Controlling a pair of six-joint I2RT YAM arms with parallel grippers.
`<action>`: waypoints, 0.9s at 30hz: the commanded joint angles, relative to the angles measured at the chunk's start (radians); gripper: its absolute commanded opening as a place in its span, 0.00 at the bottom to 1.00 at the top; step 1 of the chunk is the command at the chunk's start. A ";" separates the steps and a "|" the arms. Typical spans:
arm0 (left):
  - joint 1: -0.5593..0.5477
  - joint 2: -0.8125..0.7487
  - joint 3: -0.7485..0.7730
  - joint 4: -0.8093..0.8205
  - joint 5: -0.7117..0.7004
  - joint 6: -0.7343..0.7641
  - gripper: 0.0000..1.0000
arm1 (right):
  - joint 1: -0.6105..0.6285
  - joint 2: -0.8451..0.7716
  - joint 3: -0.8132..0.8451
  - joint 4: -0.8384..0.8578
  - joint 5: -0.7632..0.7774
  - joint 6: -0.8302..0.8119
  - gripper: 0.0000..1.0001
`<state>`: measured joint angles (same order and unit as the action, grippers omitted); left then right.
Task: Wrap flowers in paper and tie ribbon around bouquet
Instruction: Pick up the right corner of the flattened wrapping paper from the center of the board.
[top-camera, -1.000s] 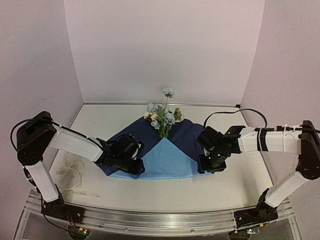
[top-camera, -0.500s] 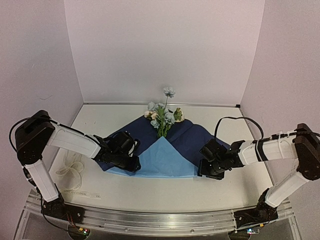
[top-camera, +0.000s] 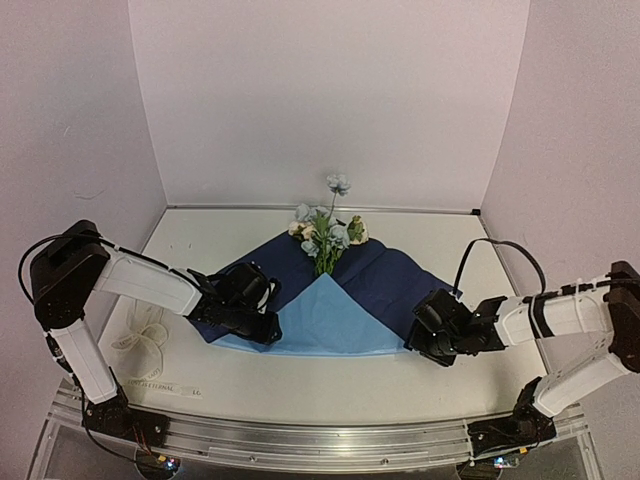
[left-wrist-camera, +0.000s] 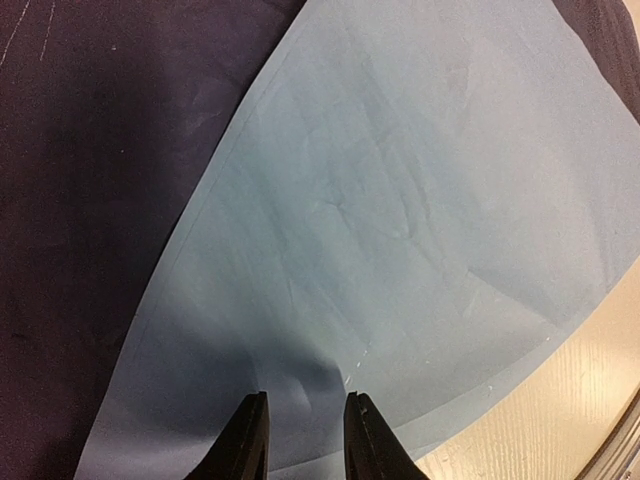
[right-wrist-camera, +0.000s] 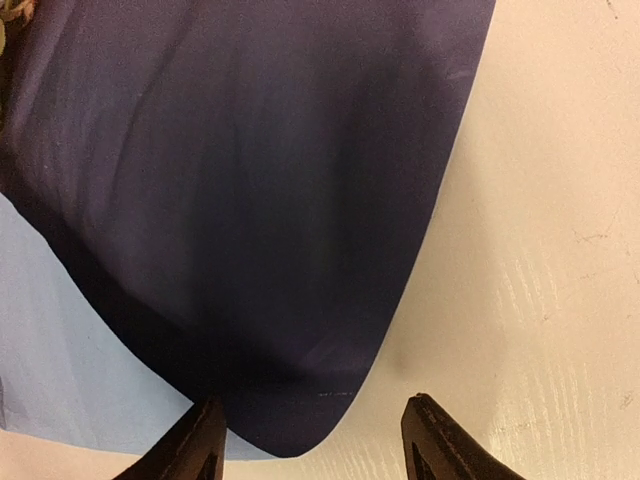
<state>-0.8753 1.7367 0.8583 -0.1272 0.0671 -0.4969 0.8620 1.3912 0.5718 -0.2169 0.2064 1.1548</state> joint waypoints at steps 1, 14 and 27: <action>0.001 0.004 0.027 -0.030 0.022 0.004 0.28 | 0.041 -0.078 0.010 -0.055 0.078 0.038 0.64; 0.001 -0.004 0.018 -0.019 0.034 0.003 0.28 | 0.159 -0.023 0.001 0.051 0.188 0.207 0.61; 0.001 0.000 0.020 -0.011 0.036 0.003 0.28 | 0.180 0.025 -0.066 0.136 0.244 0.366 0.56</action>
<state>-0.8753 1.7367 0.8600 -0.1310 0.0861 -0.4974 1.0291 1.4193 0.5228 -0.1079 0.3847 1.4659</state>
